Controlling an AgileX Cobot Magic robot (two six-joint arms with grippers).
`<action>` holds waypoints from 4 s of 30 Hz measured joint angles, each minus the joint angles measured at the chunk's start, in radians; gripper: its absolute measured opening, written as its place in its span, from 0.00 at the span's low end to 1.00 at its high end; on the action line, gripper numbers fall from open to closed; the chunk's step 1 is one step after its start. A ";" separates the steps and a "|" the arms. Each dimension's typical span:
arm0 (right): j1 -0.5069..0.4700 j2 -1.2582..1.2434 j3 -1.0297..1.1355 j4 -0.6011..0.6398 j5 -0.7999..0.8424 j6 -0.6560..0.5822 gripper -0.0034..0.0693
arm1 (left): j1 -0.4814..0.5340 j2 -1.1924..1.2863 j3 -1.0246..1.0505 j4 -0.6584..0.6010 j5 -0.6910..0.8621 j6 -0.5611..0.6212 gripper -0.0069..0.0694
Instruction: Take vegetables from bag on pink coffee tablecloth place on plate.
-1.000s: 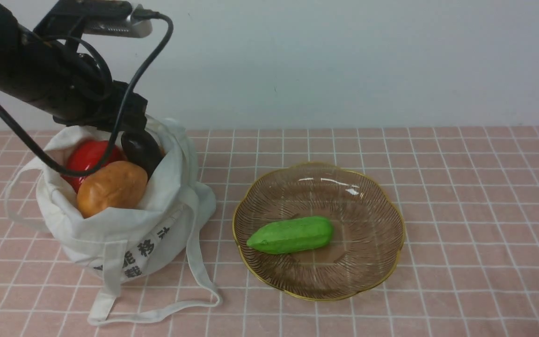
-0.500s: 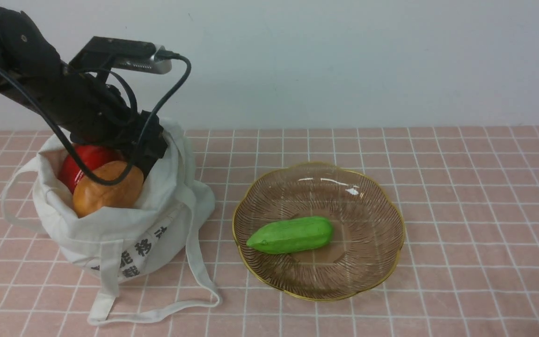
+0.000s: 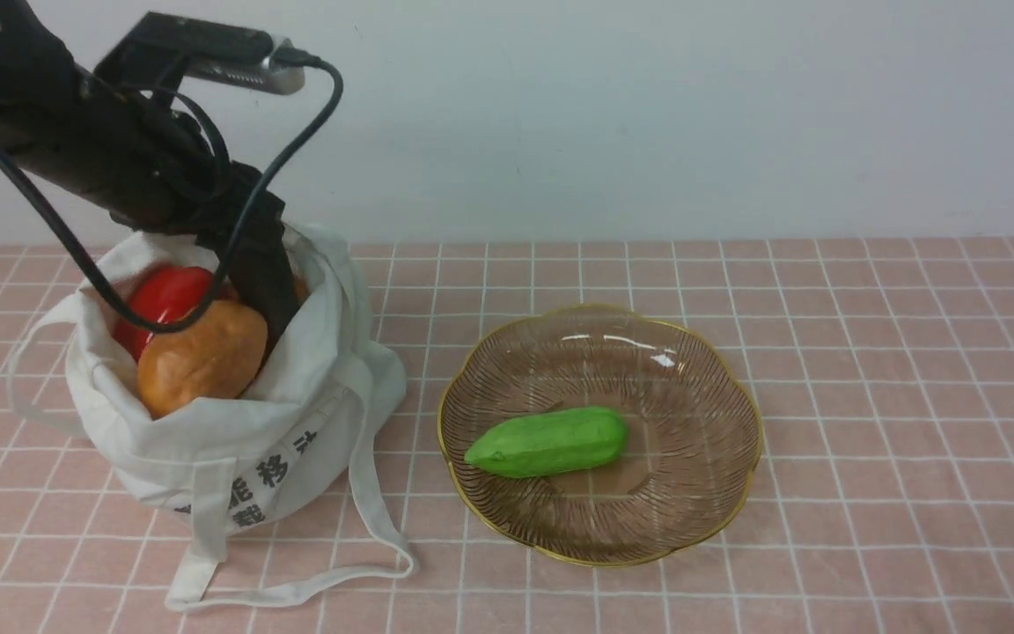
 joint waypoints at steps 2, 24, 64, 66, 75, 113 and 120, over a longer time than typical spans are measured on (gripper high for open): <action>0.000 0.000 0.000 0.000 0.000 -0.004 0.03 | 0.000 -0.027 -0.008 0.023 0.020 0.000 0.58; 0.000 0.000 0.000 0.000 0.000 -0.005 0.03 | -0.156 -0.281 -0.031 -0.346 0.075 0.152 0.58; 0.000 0.000 0.000 0.000 0.000 -0.005 0.03 | -0.566 0.154 -0.062 -0.298 -0.255 0.249 0.66; 0.000 0.000 0.000 0.000 0.000 -0.005 0.03 | -0.562 0.106 -0.062 -0.275 -0.231 0.229 0.53; 0.000 0.000 0.000 0.000 0.000 -0.005 0.03 | -0.510 -0.270 -0.045 -0.102 -0.159 0.003 0.09; 0.000 0.000 0.000 0.000 0.000 0.000 0.03 | -0.333 -1.226 0.661 0.348 -0.181 -0.380 0.08; 0.000 0.000 0.000 0.000 0.000 0.000 0.03 | -0.080 -1.515 1.166 0.323 -0.401 -0.365 0.08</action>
